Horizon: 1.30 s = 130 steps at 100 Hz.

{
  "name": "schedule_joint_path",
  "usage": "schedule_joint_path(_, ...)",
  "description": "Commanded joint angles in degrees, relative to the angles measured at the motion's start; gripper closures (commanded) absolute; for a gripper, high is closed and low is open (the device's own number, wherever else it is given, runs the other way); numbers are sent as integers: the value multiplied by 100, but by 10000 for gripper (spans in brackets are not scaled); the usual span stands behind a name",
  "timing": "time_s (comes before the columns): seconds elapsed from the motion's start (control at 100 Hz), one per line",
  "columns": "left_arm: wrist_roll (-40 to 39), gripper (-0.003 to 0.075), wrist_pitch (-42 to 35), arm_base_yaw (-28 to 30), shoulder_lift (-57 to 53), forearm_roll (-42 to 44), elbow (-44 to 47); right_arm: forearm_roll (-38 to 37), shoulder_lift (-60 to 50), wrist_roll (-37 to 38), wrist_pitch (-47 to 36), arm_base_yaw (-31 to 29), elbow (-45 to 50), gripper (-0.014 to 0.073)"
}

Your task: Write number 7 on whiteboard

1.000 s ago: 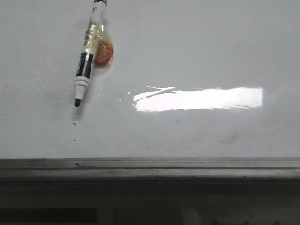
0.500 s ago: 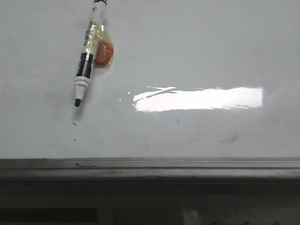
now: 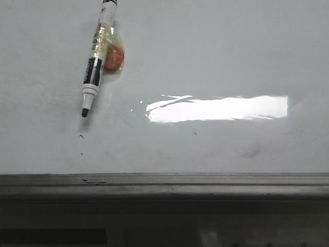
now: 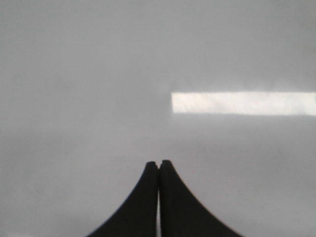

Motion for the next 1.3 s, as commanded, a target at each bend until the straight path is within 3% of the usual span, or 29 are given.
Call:
schedule_joint_path(0.0,-38,741,-684,9,-161,-701,123,1086,-80,-11,-1223,-31,82,657)
schedule_joint_path(0.21,-38,741,-1741,9,-161,-3411,123,1644,-80,-11,-1592,-31,78,657)
schedule_joint_path(0.41,-38,741,-2132,9,-161,-5599,31,2187,-80,-11,-1504,-31,-416,657)
schedule_joint_path(0.46,-9,741,-2066,9,-161,-5492,-117,2174,-69,-11,-1171,-31,-700,657)
schedule_joint_path(0.52,-9,741,-1729,9,-75,-4772,-412,1942,4,-50,-449,-31,-1143,657)
schedule_joint_path(0.66,-9,741,-50,9,518,-2792,-1403,914,475,-128,1301,-20,-2149,657)
schedule_joint_path(0.76,190,740,767,9,1284,-2092,-2032,529,951,-128,2058,-20,-2682,640)
schedule_joint_path(0.84,749,727,1176,9,1863,-2108,-2472,504,1263,-128,2328,-20,-2969,564)
schedule_joint_path(0.89,1118,671,1284,-49,2156,-2255,-2684,504,1420,-128,2367,-20,-3094,489)
schedule_joint_path(1.01,1542,377,1307,-505,2557,-2536,-3050,568,1702,-253,2421,-20,-3277,288)
schedule_joint_path(1.08,1709,249,1359,-831,2775,-2564,-3201,683,1859,-393,2551,-20,-3320,219)
schedule_joint_path(1.12,1883,232,1423,-1046,2926,-2603,-3263,794,1929,-418,2615,-20,-3320,206)
schedule_joint_path(1.29,2098,303,1280,-1940,3629,-3085,-3354,997,2042,-430,2869,-20,-3320,207)
